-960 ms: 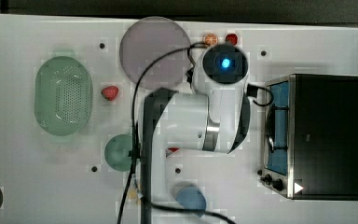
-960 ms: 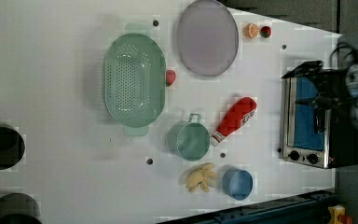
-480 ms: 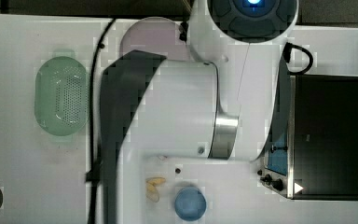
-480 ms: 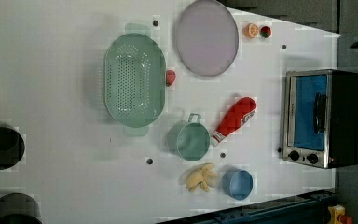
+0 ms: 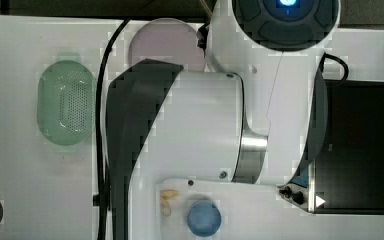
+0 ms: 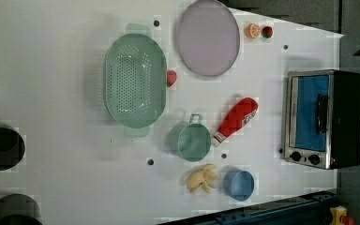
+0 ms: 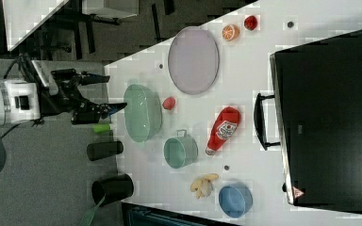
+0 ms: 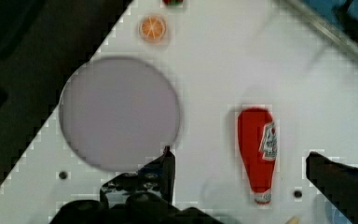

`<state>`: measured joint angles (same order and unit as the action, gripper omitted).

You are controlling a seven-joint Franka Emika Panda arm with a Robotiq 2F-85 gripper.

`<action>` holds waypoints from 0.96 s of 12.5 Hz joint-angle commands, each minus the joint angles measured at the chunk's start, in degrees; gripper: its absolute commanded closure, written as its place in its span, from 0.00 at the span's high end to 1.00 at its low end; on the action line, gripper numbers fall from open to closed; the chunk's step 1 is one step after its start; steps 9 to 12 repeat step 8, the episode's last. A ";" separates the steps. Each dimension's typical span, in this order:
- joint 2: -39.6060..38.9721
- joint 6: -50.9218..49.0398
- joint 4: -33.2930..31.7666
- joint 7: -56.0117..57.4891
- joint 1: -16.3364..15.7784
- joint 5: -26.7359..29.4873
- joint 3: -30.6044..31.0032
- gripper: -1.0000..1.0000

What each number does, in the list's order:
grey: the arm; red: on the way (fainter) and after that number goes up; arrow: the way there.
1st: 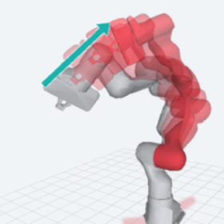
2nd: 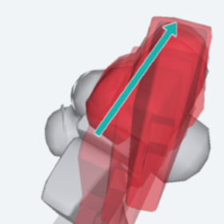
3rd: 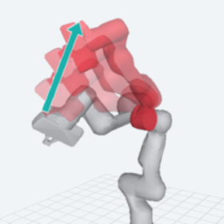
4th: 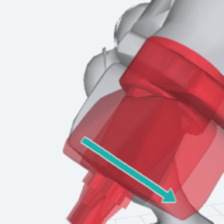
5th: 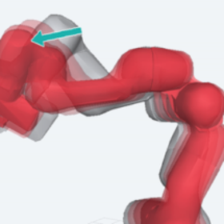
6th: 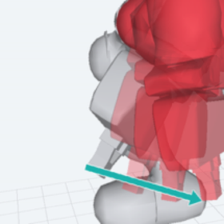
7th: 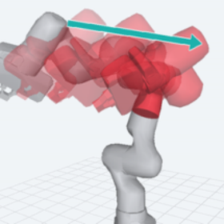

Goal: Pick Ketchup from oven and place it on table.

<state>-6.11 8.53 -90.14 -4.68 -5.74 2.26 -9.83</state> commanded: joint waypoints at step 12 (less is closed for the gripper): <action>-0.86 0.12 0.31 -1.39 0.48 -0.75 0.73 1.00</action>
